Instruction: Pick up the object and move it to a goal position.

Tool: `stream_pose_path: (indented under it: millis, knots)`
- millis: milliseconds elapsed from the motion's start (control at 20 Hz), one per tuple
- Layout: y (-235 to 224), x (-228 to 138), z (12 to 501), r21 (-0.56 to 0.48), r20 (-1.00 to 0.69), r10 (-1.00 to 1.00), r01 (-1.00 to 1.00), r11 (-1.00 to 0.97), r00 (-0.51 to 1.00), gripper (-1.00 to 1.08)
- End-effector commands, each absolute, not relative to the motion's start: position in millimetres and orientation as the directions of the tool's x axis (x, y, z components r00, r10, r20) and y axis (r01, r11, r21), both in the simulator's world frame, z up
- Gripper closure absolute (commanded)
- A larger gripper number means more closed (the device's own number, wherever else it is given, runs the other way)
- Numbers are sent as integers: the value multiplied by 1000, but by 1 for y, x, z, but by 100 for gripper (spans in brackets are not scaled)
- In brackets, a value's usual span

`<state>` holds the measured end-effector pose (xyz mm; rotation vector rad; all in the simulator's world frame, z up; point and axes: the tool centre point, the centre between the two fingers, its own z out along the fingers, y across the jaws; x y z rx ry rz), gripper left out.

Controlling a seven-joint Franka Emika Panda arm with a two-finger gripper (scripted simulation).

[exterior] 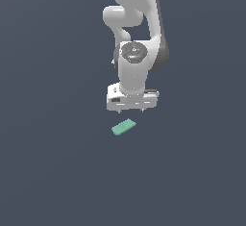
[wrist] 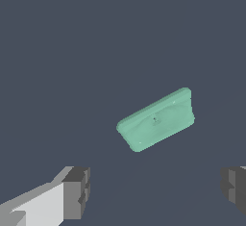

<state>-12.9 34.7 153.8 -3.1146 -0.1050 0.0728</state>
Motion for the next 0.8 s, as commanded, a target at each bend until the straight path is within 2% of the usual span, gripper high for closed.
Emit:
stream_pose_path:
  millis: [0,750]
  knots:
    - [35,-13,154,-26,-46,68,67,-997,997,-92]
    - [22,-24,147,-17,-75,67,66,-998,995,-92]
